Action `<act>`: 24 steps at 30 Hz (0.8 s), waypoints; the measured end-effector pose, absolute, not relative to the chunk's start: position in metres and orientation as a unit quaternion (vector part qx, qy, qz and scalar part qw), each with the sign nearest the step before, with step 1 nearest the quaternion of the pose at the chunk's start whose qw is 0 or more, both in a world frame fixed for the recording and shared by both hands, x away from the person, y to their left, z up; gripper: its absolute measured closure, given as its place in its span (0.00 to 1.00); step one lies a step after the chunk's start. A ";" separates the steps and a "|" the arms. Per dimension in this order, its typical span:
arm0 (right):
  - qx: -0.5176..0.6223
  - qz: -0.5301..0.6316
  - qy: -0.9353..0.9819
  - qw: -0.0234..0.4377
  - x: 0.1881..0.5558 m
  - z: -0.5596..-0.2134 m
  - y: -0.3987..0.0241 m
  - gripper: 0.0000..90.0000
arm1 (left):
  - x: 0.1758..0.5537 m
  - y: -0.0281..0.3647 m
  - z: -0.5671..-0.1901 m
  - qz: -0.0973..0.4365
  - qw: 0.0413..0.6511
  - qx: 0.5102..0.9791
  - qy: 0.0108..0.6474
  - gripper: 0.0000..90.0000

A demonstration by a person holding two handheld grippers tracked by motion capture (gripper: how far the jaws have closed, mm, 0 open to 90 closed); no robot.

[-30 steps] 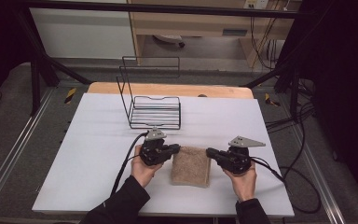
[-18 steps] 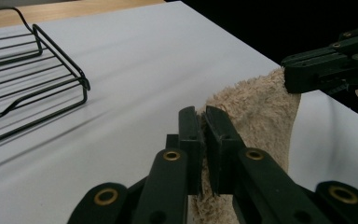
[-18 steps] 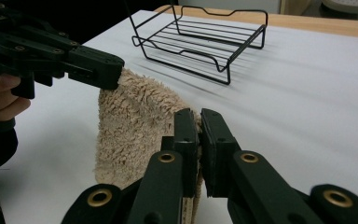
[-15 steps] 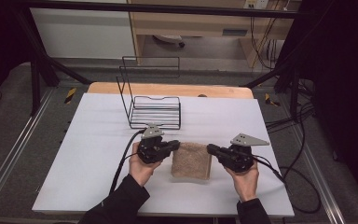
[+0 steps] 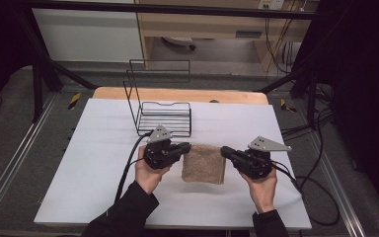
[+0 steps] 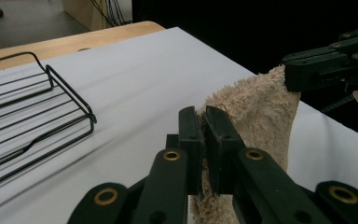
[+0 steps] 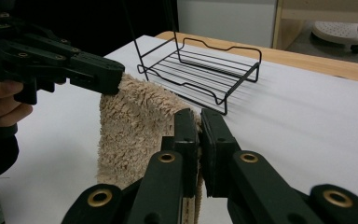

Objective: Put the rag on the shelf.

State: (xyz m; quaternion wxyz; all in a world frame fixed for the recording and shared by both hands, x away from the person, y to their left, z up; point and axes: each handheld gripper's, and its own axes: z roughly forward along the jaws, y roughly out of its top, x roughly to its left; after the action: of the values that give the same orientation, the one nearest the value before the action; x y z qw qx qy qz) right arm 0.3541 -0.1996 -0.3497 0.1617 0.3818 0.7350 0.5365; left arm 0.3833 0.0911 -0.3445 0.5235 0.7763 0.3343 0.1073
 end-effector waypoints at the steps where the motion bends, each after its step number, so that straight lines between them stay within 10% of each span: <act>1: 0.380 0.539 0.734 0.162 0.354 -0.349 -0.199 0.95 | 0.383 0.091 -0.344 0.107 0.524 0.776 0.334 0.94; 24: 0.352 0.567 0.719 0.193 0.364 -0.313 -0.180 0.95 | 0.386 0.112 -0.310 0.147 0.555 0.750 0.329 0.94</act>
State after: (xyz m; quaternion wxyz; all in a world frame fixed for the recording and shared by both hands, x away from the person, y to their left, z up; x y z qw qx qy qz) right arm 0.3639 -0.1804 -0.3128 0.1932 0.3519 0.7193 0.5669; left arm 0.3864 0.1123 -0.3104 0.5549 0.7498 0.3289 0.1474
